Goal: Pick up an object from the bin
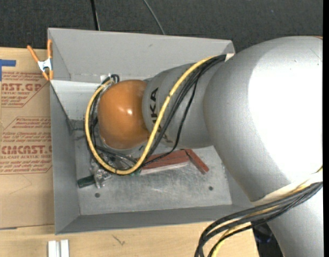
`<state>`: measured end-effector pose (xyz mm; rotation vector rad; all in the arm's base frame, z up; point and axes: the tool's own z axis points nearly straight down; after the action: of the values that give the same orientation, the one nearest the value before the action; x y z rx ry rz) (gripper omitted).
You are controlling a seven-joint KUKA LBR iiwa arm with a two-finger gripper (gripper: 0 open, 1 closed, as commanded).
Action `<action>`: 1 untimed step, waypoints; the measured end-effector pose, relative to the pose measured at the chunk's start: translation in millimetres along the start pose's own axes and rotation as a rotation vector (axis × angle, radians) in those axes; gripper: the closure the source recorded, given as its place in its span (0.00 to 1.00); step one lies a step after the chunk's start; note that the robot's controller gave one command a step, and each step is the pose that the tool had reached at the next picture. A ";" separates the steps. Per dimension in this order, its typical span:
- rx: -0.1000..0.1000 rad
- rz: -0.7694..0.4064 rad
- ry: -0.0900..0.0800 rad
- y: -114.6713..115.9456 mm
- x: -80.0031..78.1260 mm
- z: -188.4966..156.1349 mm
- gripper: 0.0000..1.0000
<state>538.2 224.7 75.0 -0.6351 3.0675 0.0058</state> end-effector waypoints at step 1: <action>0.000 -0.001 0.005 0.1 1.6 -3.7 1.00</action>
Offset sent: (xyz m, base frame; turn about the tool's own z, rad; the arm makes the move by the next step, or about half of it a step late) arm 0.0000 0.0000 0.0181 0.0000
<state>536.7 224.1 78.7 -0.6368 3.0721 0.0039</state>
